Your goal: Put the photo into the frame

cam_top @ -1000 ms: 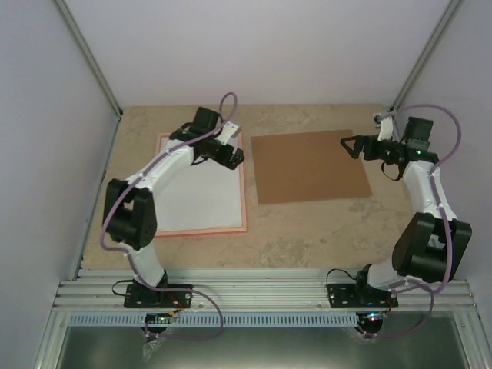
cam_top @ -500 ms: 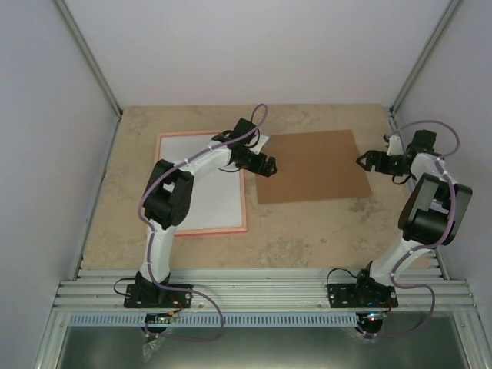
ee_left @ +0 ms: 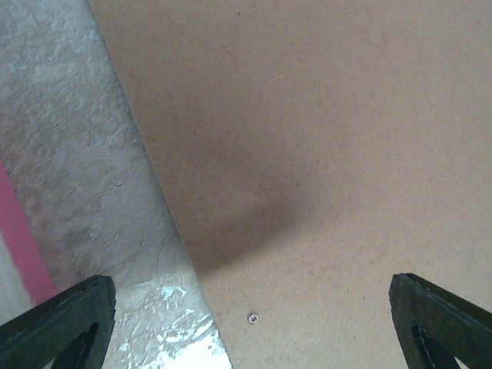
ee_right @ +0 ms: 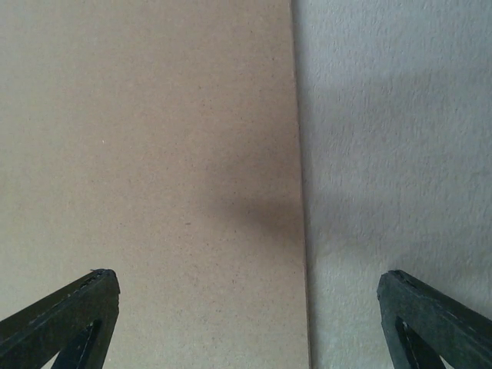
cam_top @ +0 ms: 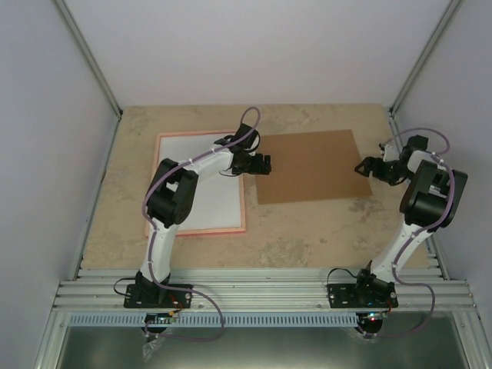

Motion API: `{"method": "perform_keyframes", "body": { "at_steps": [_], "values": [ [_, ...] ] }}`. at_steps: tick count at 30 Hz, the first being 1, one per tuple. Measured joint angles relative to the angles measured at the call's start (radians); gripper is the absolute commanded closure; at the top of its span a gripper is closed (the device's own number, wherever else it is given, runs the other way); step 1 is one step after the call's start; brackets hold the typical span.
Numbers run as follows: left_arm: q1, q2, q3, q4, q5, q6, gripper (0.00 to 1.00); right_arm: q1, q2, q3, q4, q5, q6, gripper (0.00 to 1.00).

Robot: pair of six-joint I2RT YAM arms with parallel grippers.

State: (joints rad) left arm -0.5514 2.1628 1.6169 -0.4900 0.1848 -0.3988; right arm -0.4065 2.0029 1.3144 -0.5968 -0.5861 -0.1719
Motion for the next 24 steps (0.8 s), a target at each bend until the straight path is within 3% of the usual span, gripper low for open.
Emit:
{"method": "perform_keyframes", "body": {
  "at_steps": [10,18,24],
  "values": [
    [0.000,0.035,0.005,0.058,0.026,-0.104,0.01,-0.006,0.056,0.046,-0.009,-0.099,0.002,0.15],
    [0.018,0.056,0.013,0.126,0.148,-0.142,0.10,-0.012,0.059,0.015,0.003,-0.171,-0.005,0.17],
    [0.032,0.008,-0.085,0.214,0.201,-0.156,0.14,-0.018,0.059,0.008,0.013,-0.186,-0.012,0.18]
  ]
}}
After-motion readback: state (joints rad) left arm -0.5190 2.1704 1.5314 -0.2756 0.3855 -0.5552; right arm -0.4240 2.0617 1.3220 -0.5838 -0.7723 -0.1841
